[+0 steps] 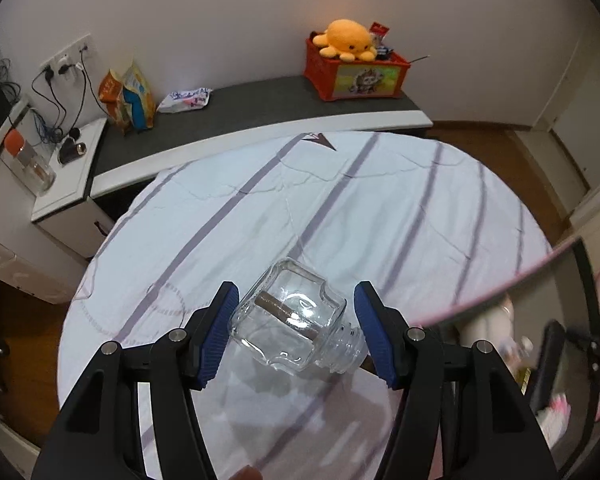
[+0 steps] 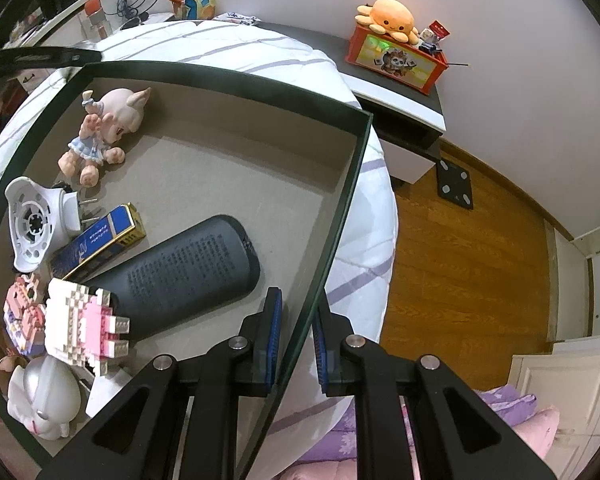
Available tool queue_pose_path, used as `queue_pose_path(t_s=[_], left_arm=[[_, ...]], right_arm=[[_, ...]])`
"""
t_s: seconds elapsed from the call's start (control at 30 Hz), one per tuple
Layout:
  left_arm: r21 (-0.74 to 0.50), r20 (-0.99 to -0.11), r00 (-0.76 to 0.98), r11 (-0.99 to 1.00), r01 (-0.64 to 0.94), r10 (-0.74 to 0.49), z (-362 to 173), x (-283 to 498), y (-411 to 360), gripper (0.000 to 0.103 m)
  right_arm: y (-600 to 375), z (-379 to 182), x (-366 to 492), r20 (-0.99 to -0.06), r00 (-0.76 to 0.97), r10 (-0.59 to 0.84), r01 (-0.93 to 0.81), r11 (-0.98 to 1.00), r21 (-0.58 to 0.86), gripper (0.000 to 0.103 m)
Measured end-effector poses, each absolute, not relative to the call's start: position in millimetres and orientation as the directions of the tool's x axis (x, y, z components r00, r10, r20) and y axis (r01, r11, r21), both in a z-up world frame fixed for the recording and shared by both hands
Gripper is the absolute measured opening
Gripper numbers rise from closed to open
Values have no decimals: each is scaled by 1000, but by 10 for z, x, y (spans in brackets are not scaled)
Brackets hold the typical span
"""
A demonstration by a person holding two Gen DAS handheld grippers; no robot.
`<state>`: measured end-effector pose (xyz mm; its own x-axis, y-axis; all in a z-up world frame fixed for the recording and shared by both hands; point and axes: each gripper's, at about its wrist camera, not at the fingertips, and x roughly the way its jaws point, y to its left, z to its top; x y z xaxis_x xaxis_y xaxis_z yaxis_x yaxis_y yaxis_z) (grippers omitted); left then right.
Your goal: Organize rigid objects
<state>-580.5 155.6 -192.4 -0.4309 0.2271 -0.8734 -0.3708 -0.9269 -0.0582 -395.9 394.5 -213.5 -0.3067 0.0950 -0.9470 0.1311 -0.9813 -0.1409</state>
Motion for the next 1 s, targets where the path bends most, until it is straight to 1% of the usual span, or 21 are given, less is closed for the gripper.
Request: queue_pose_path(t_s=[0.1, 0.23, 0.4, 0.63, 0.7, 0.77, 0.8, 0.83, 0.87, 0.9, 1.0], left_arm=[[-63, -862, -448, -927, -370, 237, -1786, -5662, 1467, 61], [-68, -840, -460, -897, -437, 288, -1570, -5328, 1500, 61], [-43, -828, -451, -839, -542, 334, -1414, -4860, 1806, 60], [-34, -828, -406, -758, -651, 387, -1388, -4302, 2298, 60], [-22, -824, -413, -749, -662, 389, -1384, -4220, 2339, 62], [-33, -822, -422, -772, -634, 382, -1368, -4216, 2264, 62], [-27, -818, -441, -790, -612, 369, -1351, -4224, 2169, 64], [-22, -816, -455, -806, -591, 356, -1345, -4214, 2090, 67], [-20, -815, -469, -825, -564, 341, -1342, -4228, 1986, 74], [-18, -811, -485, -844, -536, 326, -1343, -4239, 1859, 78], [-22, -812, -516, -897, -441, 273, -1404, -4289, 1373, 81]], right_arm=[[3930, -2125, -3910, -948, -303, 92, 124, -983, -135, 14], [3936, -2109, -3838, -949, -303, 85, 116, -985, -125, 14], [3924, -2102, -3736, -950, -304, 77, 107, -988, -114, 14], [3919, -2152, -3596, -952, -302, 59, 99, -991, -93, 14], [3925, -2158, -3567, -951, -305, 52, 95, -992, -85, 14], [3937, -2154, -3549, -950, -308, 44, 94, -993, -77, 14], [3941, -2150, -3538, -950, -310, 36, 93, -993, -69, 14], [3953, -2149, -3533, -950, -311, 33, 94, -993, -66, 14], [3953, -2147, -3526, -950, -312, 29, 98, -993, -62, 14], [3964, -2148, -3527, -949, -313, 25, 99, -993, -58, 14], [3968, -2148, -3531, -948, -317, 22, 98, -994, -56, 14]])
